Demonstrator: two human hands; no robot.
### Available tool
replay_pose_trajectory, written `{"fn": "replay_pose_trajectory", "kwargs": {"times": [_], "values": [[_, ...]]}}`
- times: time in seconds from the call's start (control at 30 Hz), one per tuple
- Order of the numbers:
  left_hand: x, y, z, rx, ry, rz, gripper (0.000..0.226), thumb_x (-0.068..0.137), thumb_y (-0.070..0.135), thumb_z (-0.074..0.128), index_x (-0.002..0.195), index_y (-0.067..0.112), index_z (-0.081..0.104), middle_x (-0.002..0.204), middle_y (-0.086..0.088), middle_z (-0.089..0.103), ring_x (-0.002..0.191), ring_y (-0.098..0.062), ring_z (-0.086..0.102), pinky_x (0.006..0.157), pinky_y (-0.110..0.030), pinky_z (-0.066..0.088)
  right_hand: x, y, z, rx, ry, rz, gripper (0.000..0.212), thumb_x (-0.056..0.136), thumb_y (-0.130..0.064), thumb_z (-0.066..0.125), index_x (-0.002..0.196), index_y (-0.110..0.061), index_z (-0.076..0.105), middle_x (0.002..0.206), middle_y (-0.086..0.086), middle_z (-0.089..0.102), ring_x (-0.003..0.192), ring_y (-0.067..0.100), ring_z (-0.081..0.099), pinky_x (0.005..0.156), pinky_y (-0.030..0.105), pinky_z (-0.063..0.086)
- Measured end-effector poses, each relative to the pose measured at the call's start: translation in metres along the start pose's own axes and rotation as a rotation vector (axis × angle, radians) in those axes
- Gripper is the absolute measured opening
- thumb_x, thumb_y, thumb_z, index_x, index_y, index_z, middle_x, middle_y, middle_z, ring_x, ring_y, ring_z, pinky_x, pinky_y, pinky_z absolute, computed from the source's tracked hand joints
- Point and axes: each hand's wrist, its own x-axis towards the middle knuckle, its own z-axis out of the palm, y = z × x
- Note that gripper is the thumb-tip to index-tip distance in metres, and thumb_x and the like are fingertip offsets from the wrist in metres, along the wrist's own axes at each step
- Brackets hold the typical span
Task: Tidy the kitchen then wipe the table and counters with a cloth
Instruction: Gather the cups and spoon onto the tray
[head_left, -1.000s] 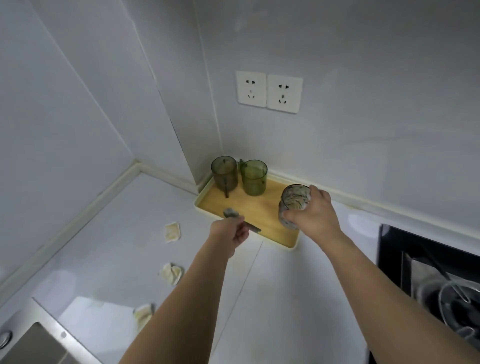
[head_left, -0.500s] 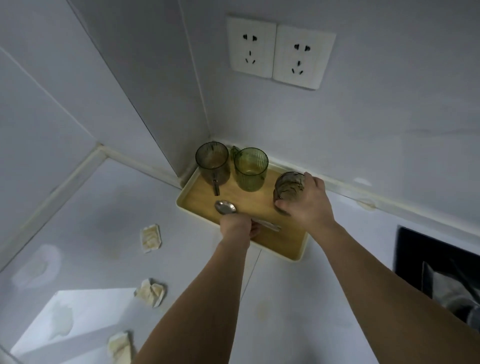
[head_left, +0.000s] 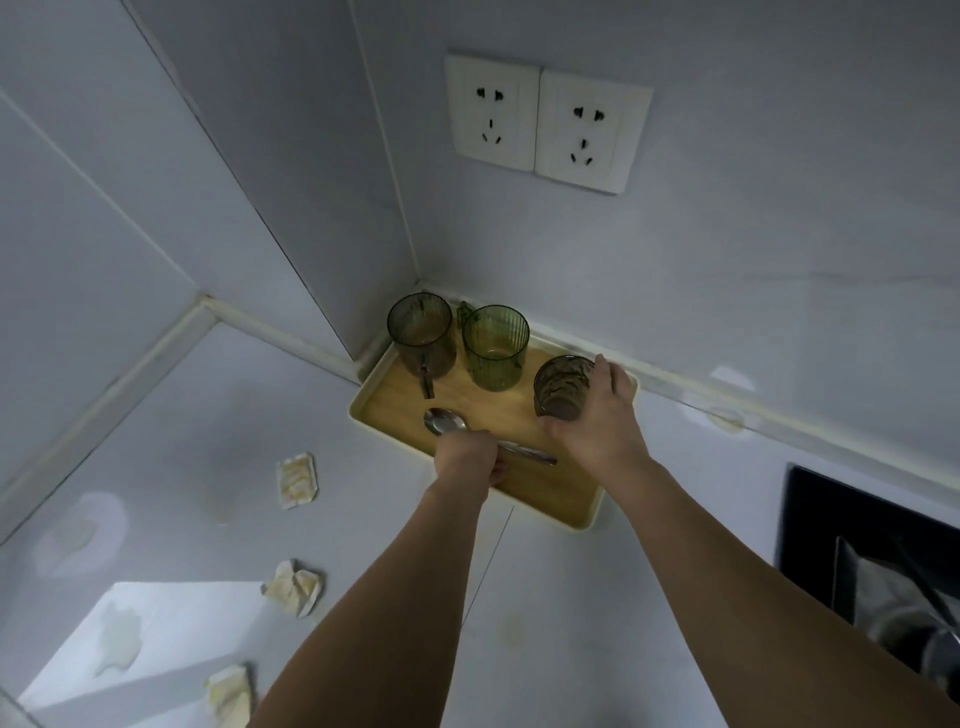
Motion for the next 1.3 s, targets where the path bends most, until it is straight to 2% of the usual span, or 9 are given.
{"fn": "replay_pose_trajectory", "kwargs": {"times": [0.1, 0.2, 0.23, 0.37, 0.47, 0.6, 0.73, 1.0, 1.3], "values": [[-0.012, -0.003, -0.005, 0.066, 0.0, 0.09, 0.027, 0.09, 0.007, 0.056, 0.115, 0.001, 0.06, 0.102, -0.014, 0.066, 0.087, -0.026, 0.065, 0.077, -0.034, 0.058, -0.018, -0.001, -0.009, 0.0, 0.023, -0.021, 0.1, 0.079, -0.035, 0.074, 0.153, -0.011, 0.011, 0.158, 0.007, 0.011, 0.144, 0.026, 0.02, 0.116, 0.038, 0.027], [-0.04, -0.006, -0.017, 0.201, -0.097, 0.256, 0.035, 0.095, 0.008, 0.051, 0.129, 0.004, 0.05, 0.119, -0.011, 0.062, 0.099, -0.023, 0.061, 0.076, -0.028, 0.049, -0.044, -0.001, -0.019, 0.008, 0.076, -0.038, 0.091, 0.081, -0.033, 0.072, 0.151, -0.008, 0.019, 0.157, 0.009, 0.016, 0.143, 0.026, 0.023, 0.116, 0.036, 0.026], [-0.057, -0.011, -0.025, 0.322, -0.091, 0.318, 0.034, 0.096, 0.01, 0.049, 0.129, 0.006, 0.049, 0.121, -0.01, 0.061, 0.105, -0.023, 0.06, 0.079, -0.028, 0.048, -0.058, -0.002, -0.025, 0.009, 0.092, -0.047, 0.089, 0.082, -0.032, 0.071, 0.15, -0.008, 0.02, 0.157, 0.008, 0.018, 0.143, 0.025, 0.023, 0.116, 0.034, 0.025], [-0.09, -0.03, -0.041, 0.367, 0.01, 0.55, 0.028, 0.097, 0.018, 0.052, 0.12, 0.006, 0.062, 0.119, -0.01, 0.064, 0.109, -0.027, 0.061, 0.085, -0.03, 0.047, -0.1, 0.001, -0.04, 0.013, 0.115, -0.09, 0.067, 0.083, -0.024, 0.068, 0.14, -0.008, 0.037, 0.147, 0.008, 0.034, 0.137, 0.025, 0.033, 0.107, 0.027, 0.029], [-0.113, -0.048, -0.049, 0.559, 0.056, 0.735, 0.034, 0.1, 0.025, 0.047, 0.129, 0.01, 0.057, 0.125, -0.01, 0.062, 0.11, -0.027, 0.06, 0.081, -0.028, 0.046, -0.136, 0.01, -0.053, -0.007, 0.075, -0.091, 0.074, 0.086, -0.026, 0.065, 0.148, -0.011, 0.028, 0.154, 0.007, 0.025, 0.142, 0.022, 0.025, 0.112, 0.028, 0.023], [-0.151, -0.07, -0.06, 0.777, 0.147, 0.91, 0.04, 0.101, 0.026, 0.044, 0.139, 0.012, 0.046, 0.134, -0.01, 0.056, 0.122, -0.028, 0.053, 0.097, -0.036, 0.043, -0.18, 0.021, -0.069, -0.015, 0.071, -0.111, 0.071, 0.09, -0.023, 0.062, 0.148, -0.006, 0.026, 0.154, 0.008, 0.025, 0.142, 0.021, 0.024, 0.11, 0.023, 0.02], [-0.182, -0.096, -0.064, 0.874, 0.149, 1.027, 0.043, 0.101, 0.026, 0.043, 0.142, 0.012, 0.041, 0.142, -0.009, 0.048, 0.129, -0.027, 0.046, 0.101, -0.037, 0.038, -0.217, 0.035, -0.081, -0.019, 0.062, -0.129, 0.072, 0.09, -0.022, 0.06, 0.15, -0.008, 0.023, 0.156, 0.008, 0.021, 0.143, 0.02, 0.022, 0.113, 0.025, 0.02], [-0.223, -0.132, -0.079, 0.976, 0.178, 1.178, 0.044, 0.099, 0.024, 0.047, 0.141, 0.012, 0.043, 0.143, -0.005, 0.047, 0.129, -0.025, 0.046, 0.101, -0.037, 0.038, -0.265, 0.064, -0.091, -0.035, 0.009, -0.177, 0.072, 0.092, -0.025, 0.057, 0.151, -0.009, 0.02, 0.158, 0.007, 0.018, 0.145, 0.019, 0.019, 0.116, 0.028, 0.019], [-0.231, -0.172, -0.142, 0.944, 0.263, 1.046, 0.048, 0.1, 0.026, 0.044, 0.147, 0.015, 0.038, 0.15, -0.002, 0.041, 0.136, -0.021, 0.04, 0.109, -0.033, 0.034, -0.298, 0.033, -0.048, -0.062, -0.134, -0.28, 0.066, 0.094, -0.026, 0.054, 0.15, -0.011, 0.023, 0.157, 0.002, 0.021, 0.143, 0.019, 0.024, 0.113, 0.028, 0.024]]}}
